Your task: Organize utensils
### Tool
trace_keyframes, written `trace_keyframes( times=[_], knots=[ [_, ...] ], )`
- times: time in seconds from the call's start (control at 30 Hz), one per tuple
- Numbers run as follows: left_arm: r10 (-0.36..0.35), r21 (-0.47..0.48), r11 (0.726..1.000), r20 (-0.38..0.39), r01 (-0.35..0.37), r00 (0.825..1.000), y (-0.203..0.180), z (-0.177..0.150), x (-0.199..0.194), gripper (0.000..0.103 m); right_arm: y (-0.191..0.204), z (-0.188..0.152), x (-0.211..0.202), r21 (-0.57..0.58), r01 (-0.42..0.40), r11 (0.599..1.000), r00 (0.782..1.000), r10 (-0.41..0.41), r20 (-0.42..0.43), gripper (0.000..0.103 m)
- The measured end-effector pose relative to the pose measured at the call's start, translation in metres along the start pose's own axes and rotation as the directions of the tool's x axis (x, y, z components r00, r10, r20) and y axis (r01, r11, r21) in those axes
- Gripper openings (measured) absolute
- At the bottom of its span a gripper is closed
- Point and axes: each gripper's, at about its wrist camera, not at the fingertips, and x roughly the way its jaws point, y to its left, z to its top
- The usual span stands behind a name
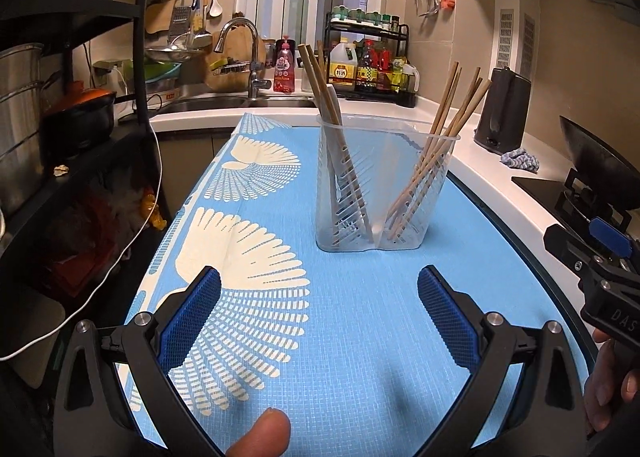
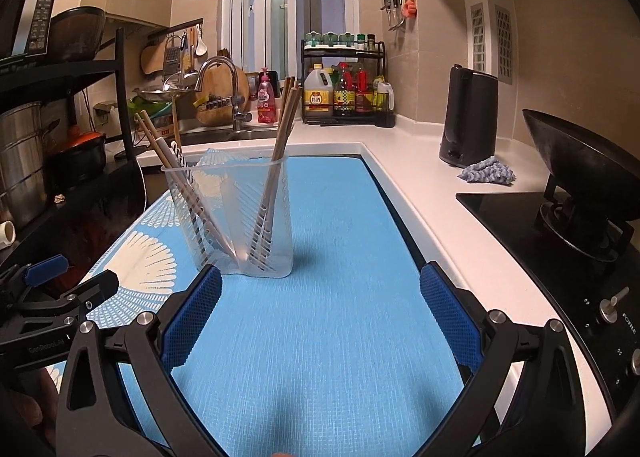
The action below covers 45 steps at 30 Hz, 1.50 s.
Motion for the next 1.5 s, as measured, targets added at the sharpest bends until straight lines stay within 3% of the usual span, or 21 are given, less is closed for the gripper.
trace_keyframes(
  times=[1.5],
  knots=[
    [-0.005, 0.014, 1.000, 0.032, 0.004, 0.999, -0.007, 0.005, -0.012, 0.096, -0.001, 0.000, -0.005, -0.009, 0.000, 1.000, 1.000, 0.001, 0.024, 0.098]
  ],
)
